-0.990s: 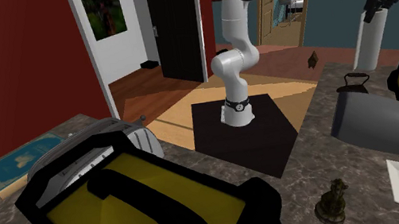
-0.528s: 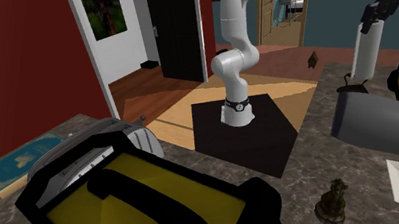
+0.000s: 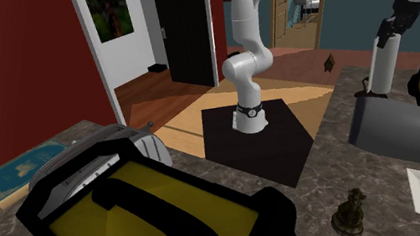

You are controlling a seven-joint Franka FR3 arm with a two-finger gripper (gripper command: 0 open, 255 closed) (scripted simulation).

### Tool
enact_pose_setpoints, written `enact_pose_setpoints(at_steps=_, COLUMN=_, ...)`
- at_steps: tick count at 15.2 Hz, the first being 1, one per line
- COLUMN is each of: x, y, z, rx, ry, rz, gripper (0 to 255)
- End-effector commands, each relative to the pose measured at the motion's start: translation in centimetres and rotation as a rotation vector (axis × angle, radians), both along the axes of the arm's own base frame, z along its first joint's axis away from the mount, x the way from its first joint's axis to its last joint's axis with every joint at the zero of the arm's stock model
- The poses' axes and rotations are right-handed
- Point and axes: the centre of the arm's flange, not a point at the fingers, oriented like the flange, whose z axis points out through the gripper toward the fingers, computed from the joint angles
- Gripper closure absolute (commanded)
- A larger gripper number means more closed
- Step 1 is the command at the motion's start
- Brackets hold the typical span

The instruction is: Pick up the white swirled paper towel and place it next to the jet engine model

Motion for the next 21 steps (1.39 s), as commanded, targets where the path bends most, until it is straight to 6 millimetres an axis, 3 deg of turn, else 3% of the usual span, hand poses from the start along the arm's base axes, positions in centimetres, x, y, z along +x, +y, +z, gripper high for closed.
enact_pose_setpoints(at_steps=1, x=-0.1, y=0.0, z=-1.2, rx=0.0, ry=0.0, rz=0.0, gripper=255)
enact_pose_setpoints(at_steps=21, x=-0.1, y=0.0, z=-11.7, rx=0.0, ry=0.0, rz=0.0, gripper=255)
